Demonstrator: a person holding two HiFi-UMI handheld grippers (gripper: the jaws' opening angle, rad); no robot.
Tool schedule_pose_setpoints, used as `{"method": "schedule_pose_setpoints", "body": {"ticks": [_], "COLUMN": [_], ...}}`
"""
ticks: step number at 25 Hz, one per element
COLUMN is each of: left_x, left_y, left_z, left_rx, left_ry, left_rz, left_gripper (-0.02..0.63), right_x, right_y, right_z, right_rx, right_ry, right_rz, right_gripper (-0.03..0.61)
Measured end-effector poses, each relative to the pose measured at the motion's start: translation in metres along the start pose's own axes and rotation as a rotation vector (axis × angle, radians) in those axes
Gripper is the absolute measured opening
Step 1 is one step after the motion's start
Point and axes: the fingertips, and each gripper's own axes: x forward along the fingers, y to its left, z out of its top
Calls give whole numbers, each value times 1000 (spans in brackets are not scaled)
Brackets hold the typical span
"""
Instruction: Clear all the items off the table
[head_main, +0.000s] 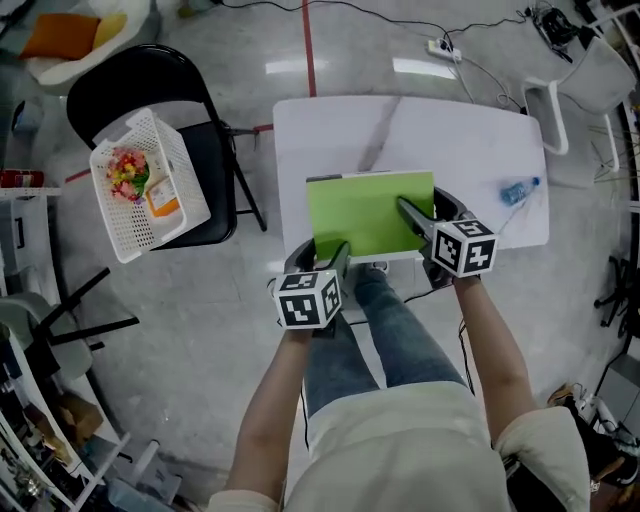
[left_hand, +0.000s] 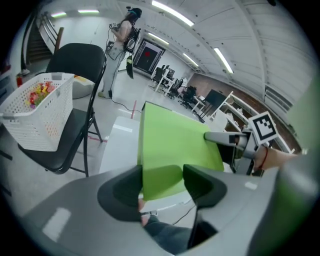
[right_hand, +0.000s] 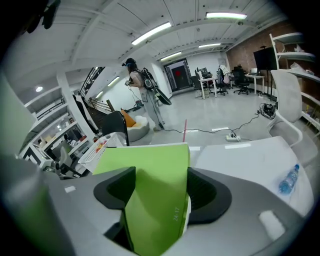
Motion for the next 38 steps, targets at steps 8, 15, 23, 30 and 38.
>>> {"method": "schedule_pose_setpoints", "body": {"ticks": [8, 15, 23, 30, 38], "left_x": [-72, -137, -206, -253, -299], "left_y": [19, 45, 88, 126, 178], "left_z": [19, 32, 40, 33, 17], "left_rx": [-50, -108, -145, -192, -219], "left_ry": [-70, -147, -236, -305, -344], "left_rz": [37, 86, 169, 221, 252], "left_gripper": [258, 258, 253, 253, 253], "right_x": [-18, -24, -17, -8, 7], "right_y": [70, 140, 220, 286, 360], "right_z": [35, 62, 77, 82, 72], "right_rx": [-78, -161, -226, -305, -355], "right_ry": [11, 18, 12, 8, 14], "right_rz": [69, 147, 247, 317, 359], "right_gripper": [305, 296, 291, 285, 279]}}
